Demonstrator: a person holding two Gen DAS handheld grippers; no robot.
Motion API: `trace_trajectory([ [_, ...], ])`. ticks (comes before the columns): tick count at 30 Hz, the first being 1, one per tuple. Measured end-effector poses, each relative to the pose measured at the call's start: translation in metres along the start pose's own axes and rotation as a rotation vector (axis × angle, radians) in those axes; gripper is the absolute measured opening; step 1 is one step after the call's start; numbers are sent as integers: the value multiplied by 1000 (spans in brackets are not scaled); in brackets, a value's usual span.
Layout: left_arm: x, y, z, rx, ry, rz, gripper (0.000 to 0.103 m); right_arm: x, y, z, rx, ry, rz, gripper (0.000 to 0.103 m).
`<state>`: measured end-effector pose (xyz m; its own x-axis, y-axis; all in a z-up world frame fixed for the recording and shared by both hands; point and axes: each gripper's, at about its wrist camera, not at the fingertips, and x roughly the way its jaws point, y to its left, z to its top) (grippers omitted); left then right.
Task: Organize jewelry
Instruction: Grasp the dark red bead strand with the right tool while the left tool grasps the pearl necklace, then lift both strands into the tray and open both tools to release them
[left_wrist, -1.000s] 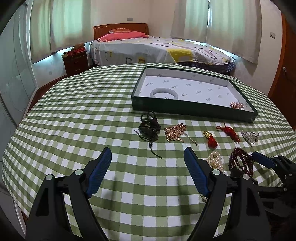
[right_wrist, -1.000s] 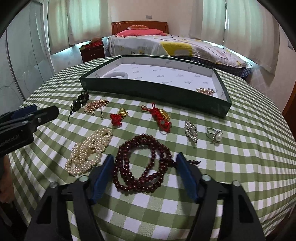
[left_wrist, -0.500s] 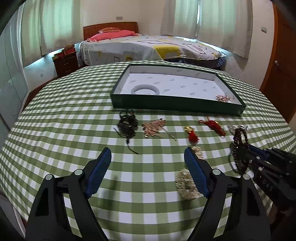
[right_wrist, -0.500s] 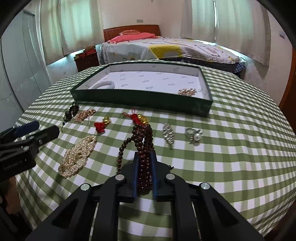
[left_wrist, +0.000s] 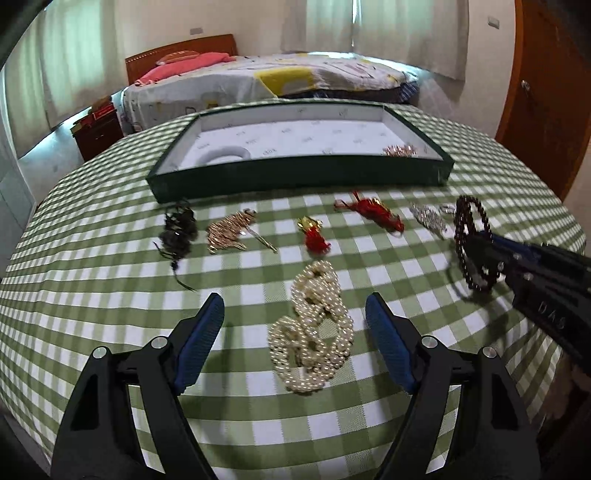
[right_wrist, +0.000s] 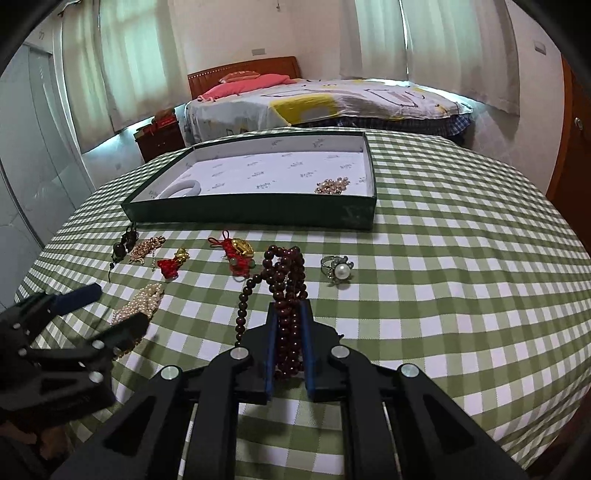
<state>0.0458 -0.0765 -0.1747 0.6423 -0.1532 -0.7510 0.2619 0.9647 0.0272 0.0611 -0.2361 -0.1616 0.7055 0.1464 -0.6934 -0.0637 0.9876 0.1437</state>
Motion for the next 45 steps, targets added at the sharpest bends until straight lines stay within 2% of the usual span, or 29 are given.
trace_trajectory([
  [2, 6, -1, -2, 2, 26, -5, 65, 0, -1, -1, 3, 0, 3, 12],
  [6, 6, 2, -5, -10, 15, -43, 52, 1, -1, -1, 5, 1, 5, 12],
  [10, 3, 0, -7, 5, 3, -66, 23, 2, 0, -1, 6, 4, 6, 12],
  [13, 2, 1, -8, 3, 2, -83, 17, 2, 1, -1, 6, 4, 6, 12],
  [20, -2, 11, -8, -44, -6, -111, 15, 1, 2, -1, 3, -2, 7, 12],
  [23, -8, 14, -6, -52, -28, -106, 11, 0, 3, -1, 1, -9, 8, 12],
  [45, -37, 23, 15, -52, -146, -74, 11, -8, 13, 6, -24, -31, 14, 12],
])
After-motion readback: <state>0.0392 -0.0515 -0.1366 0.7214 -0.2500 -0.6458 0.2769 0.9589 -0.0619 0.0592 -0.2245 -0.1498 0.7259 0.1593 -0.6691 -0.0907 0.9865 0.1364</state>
